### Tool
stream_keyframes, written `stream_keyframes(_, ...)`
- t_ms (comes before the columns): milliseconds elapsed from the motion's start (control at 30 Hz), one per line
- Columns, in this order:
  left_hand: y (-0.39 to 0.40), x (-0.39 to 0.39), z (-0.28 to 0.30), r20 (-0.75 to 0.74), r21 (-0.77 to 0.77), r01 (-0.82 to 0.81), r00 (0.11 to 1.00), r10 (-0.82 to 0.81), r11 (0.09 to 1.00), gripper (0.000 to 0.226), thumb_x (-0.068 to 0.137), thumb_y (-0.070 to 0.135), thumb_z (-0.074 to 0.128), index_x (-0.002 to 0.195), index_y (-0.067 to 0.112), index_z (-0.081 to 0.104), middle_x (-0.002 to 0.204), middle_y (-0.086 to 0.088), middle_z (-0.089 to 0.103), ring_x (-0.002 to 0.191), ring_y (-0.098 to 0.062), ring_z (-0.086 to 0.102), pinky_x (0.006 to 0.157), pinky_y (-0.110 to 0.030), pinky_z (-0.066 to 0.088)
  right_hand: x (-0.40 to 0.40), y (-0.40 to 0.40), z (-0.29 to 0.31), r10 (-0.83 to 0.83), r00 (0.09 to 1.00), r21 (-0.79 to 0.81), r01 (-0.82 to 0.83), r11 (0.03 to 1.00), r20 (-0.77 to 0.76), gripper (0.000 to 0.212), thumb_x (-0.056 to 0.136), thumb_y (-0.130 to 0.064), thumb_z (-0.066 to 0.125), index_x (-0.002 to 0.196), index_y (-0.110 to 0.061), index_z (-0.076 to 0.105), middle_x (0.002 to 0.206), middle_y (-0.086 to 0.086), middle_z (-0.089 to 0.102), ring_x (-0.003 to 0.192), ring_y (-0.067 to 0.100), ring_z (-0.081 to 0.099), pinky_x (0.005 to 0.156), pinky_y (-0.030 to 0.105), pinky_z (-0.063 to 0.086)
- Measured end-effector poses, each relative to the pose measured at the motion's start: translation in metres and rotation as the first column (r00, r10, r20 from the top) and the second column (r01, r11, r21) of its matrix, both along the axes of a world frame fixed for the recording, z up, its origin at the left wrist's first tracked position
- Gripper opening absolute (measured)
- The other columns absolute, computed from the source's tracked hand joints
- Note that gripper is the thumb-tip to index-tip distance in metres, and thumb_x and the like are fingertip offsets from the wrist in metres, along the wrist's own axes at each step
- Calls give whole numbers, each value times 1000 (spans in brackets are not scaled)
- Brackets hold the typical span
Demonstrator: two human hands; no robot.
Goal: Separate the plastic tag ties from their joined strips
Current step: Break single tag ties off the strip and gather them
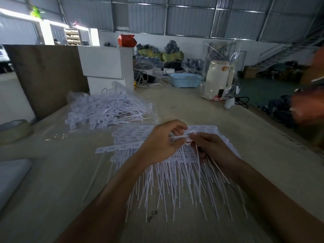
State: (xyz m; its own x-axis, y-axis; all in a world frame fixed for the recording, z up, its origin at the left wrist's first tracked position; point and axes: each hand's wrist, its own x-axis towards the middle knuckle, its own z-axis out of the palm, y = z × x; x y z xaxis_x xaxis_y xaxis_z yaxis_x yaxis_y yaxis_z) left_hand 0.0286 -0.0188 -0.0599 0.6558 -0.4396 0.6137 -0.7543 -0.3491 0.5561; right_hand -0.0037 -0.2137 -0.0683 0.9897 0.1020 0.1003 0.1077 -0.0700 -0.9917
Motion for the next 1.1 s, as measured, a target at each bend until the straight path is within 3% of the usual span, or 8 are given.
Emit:
stream_keyframes(100, 10, 4, -1, 60, 167, -101, 994, 92, 981, 33, 86, 26, 75, 117, 25, 64, 104, 7, 66, 95, -8, 61, 78, -24, 49, 3, -3, -2, -14, 1000, 84, 15, 996, -14, 33, 94, -36, 64, 72, -11, 60, 65, 6, 45, 48, 13, 38, 42, 24, 34)
stream_keyframes(200, 12, 4, -3, 92, 337, -220, 975, 200, 916, 30, 89, 44, 67, 118, 34, 63, 111, 10, 69, 99, -15, 64, 78, -29, 50, 6, -3, -6, 45, 999, 145, -41, 989, -23, 35, 92, -42, 66, 72, -15, 59, 67, 6, 46, 50, 14, 38, 44, 24, 35)
stream_keyframes(433, 13, 2, 3, 170, 287, -272, 958, 230, 919, 20, 88, 38, 69, 106, 31, 72, 106, 9, 70, 98, -18, 64, 78, -39, 54, 4, -1, -6, 31, 999, 79, -27, 997, -45, 40, 83, -53, 73, 83, -13, 70, 82, 16, 53, 53, 17, 45, 45, 25, 38)
stream_keyframes(667, 11, -1, 2, 200, 275, -273, 954, 223, 922, 22, 87, 33, 71, 109, 30, 70, 107, 7, 70, 99, -19, 62, 77, -35, 52, 1, 0, -6, -2, 998, 42, 5, 999, -58, 33, 91, -44, 66, 87, -11, 72, 78, 10, 59, 59, 17, 53, 54, 30, 44)
stream_keyframes(767, 10, -3, 2, 206, 254, -293, 948, 244, 922, 26, 85, 35, 73, 109, 33, 66, 100, 6, 69, 88, -20, 62, 69, -29, 45, 1, 2, -6, -19, 995, 39, 23, 999, -94, 36, 94, -41, 64, 90, -6, 72, 77, 13, 59, 56, 17, 55, 52, 30, 44)
stream_keyframes(867, 9, -3, 2, 236, 249, -311, 938, 254, 917, 24, 83, 35, 75, 102, 32, 62, 83, 11, 55, 73, -16, 54, 63, -26, 34, 3, 3, -6, -26, 991, 60, 34, 998, -135, 43, 97, -37, 61, 96, 4, 71, 73, 12, 59, 53, 18, 54, 49, 27, 44)
stream_keyframes(933, 10, -3, 2, 247, 238, -316, 934, 257, 919, 23, 82, 34, 76, 99, 31, 62, 83, 15, 48, 71, -11, 45, 64, -25, 32, 2, 2, -6, -12, 992, 54, 19, 998, -125, 40, 96, -39, 62, 95, 0, 73, 74, 11, 61, 56, 18, 55, 52, 29, 46)
stream_keyframes(1100, 10, -2, 0, 232, 266, -312, 939, 254, 912, 20, 84, 37, 73, 100, 31, 61, 88, 8, 62, 76, -14, 52, 65, -26, 33, 1, 1, -8, 10, 1000, 18, -10, 1000, -30, 35, 96, -38, 62, 87, -6, 68, 78, 13, 57, 59, 18, 54, 55, 32, 44)
